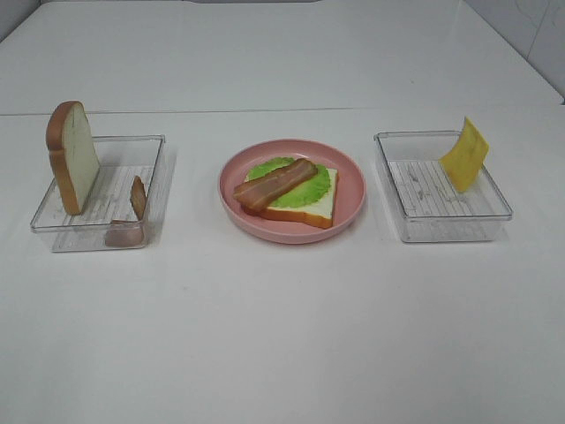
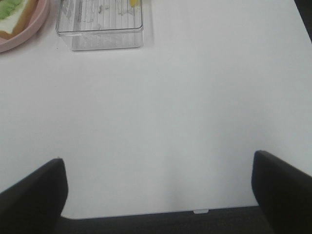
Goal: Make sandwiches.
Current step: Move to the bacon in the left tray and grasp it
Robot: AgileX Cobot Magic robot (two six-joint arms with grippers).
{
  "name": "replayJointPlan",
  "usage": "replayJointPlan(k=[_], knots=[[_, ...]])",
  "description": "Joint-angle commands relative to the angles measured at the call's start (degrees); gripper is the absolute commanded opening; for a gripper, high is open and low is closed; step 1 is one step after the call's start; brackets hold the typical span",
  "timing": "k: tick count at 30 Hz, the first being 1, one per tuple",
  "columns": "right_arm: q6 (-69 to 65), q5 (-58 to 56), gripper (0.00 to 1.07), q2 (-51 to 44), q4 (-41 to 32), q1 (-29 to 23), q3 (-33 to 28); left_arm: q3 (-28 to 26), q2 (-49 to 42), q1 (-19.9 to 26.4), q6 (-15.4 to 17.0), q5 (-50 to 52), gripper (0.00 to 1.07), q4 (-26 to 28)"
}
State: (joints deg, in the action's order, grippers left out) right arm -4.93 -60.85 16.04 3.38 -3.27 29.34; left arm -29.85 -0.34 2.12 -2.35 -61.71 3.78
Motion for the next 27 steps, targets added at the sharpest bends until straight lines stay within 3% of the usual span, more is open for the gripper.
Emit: replayJointPlan(k=[1, 12, 27], knots=[[1.03, 1.26, 0.99, -6.93, -0.17, 0.29, -1.43, 0.06, -0.92, 0.17, 0.00, 0.11, 1.01, 0.23], [6.30, -2.18, 0.99, -18.22, -1.49, 0.29, -3.61, 0.06, -0.92, 0.17, 0.00, 0.11, 1.01, 0.23], [6.25, -2.18, 0.99, -18.05, -1.72, 0.17, -3.44, 0.06, -0.69, 0.17, 0.00, 0.11, 1.01, 0.23]])
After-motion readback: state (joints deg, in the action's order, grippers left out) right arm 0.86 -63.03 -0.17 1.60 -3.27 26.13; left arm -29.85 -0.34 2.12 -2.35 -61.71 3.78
